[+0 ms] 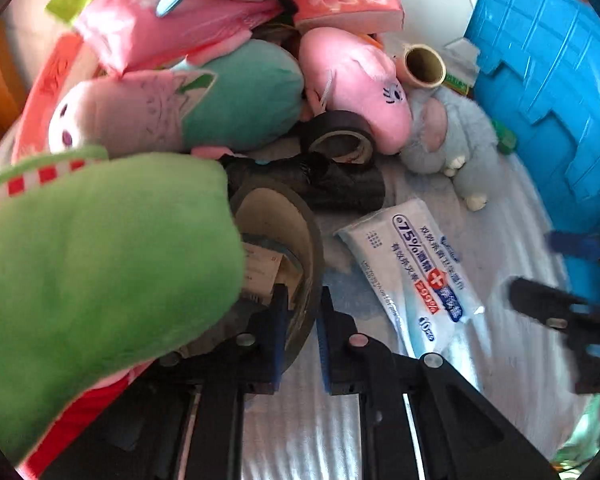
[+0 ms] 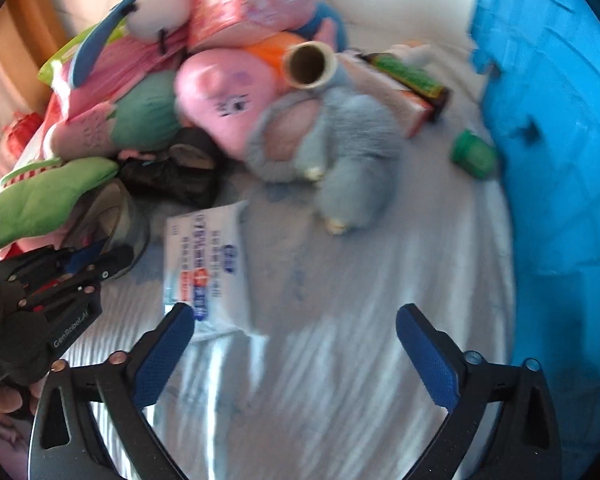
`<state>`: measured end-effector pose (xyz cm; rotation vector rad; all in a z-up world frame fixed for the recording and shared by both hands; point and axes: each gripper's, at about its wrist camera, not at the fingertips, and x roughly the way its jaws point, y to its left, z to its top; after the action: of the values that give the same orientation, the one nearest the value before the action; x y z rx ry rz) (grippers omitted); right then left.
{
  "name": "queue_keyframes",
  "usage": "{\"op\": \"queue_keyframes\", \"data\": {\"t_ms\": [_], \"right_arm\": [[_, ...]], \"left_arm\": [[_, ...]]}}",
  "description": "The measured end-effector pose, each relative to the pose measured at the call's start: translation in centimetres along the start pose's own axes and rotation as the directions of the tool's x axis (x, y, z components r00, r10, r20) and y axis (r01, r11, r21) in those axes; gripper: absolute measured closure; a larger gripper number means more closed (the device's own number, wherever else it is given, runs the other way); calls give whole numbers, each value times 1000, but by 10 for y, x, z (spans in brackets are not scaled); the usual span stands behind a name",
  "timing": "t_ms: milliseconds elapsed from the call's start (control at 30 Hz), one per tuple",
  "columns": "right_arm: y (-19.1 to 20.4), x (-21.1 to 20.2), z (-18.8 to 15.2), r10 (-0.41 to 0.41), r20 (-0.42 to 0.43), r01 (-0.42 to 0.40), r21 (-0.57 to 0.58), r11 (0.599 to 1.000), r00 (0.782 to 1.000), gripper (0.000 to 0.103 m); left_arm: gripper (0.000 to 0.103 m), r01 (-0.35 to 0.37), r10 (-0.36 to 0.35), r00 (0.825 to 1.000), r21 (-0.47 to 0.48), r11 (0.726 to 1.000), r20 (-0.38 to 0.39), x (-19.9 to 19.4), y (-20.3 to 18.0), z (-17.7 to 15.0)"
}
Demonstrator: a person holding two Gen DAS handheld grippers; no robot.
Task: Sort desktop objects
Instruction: 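Grasp the white wet-wipes pack with the right tool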
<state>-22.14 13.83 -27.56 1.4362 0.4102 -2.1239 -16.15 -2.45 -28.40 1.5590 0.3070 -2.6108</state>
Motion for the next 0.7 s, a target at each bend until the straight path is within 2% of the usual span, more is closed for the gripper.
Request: {"op": "queue_keyframes", "data": {"t_ms": [33,100,200,300,400,467,500,600,700], "right_arm": [[6,6,2,15,-11,-15,-16,1000,1000,18],[15,16,5,37,-31,-38,-37,999,999,22],[30,34,11,84,-65,-88,-58,994,994,22],[41,49,14,96,-98,-104,-81,991,991,22],[46,61,16,94,-117,-106,-96,990,989,28],[48,62,17,99,-111,-111,-112,987,989,38],[49,60,18,100,-108,-113,-120,986,989,52],[48,52,17,117,-97,-128,-115,985,988,58],[41,35,14,131,-68,-137,-100,985,989,58]], "left_arm": [[89,5,-5,1000,1,1000,-4,-1,1,1],[89,0,0,1000,16,1000,-3,-2,-1,0],[89,-2,3,1000,27,1000,-4,-3,-2,0],[89,0,0,1000,28,1000,-4,-3,0,0],[89,-5,5,1000,39,999,1,2,2,-3],[91,-11,11,1000,48,999,2,2,-1,-2],[92,-14,14,1000,53,998,5,1,-2,-3],[96,-2,0,999,62,998,39,-13,-9,-1],[96,6,-14,996,82,997,93,-34,-18,2]]}}
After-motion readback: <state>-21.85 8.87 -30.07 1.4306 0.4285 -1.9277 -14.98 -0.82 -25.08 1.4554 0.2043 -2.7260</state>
